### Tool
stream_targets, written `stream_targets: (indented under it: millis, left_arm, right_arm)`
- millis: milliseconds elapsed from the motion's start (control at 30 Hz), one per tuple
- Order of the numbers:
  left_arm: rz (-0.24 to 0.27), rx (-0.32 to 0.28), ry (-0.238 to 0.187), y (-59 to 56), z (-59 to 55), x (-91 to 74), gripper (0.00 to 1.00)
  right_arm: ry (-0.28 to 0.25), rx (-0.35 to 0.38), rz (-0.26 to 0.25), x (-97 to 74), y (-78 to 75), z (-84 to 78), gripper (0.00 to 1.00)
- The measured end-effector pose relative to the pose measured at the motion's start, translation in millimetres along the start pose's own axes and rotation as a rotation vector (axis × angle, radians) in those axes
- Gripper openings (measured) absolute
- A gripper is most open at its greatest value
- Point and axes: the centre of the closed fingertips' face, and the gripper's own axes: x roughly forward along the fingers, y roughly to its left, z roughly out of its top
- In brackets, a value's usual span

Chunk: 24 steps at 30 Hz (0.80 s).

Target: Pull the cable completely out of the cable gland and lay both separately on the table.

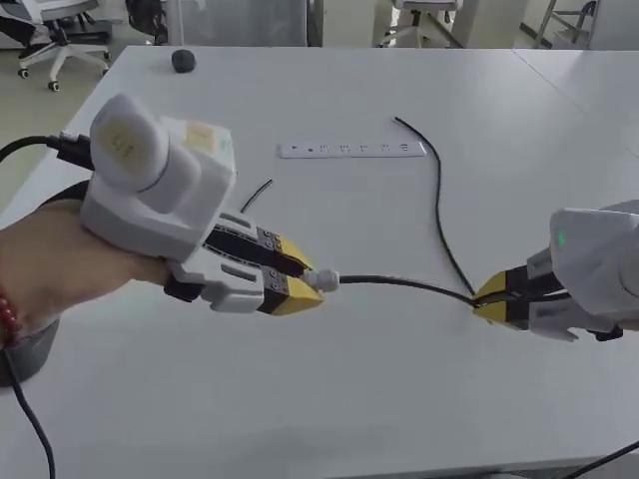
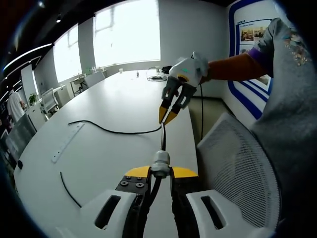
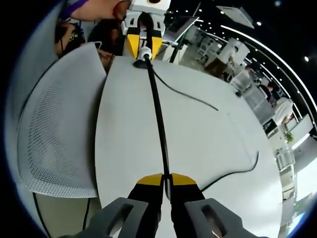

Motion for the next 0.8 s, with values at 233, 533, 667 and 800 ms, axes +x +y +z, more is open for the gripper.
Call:
stream_targets:
  millis: [233,533,667,800]
  left_arm:
    - [-0.005,-0.001,0.008,1.0,-3.6,1.4,0.16]
    - [-0.003,0.006,0.016,0.4,-7.3,1.0,0.16]
    - [-0.017,0.024,0.039,-5.1,-10.9,7.9,0.16]
    - [-0.014,0.036,0.063,-6.0,-15.0,13.5,0.16]
  right_arm:
    - [0.023,0.015,0.003,4.3,-1.8,-8.0,0.00]
    - [0.083,0.032,0.017,19.0,0.5,-30.3,0.00]
    - [0.117,0.041,0.034,27.1,6.5,-42.2,0.00]
    - [0.138,0.034,0.052,33.4,12.2,-51.0,0.00]
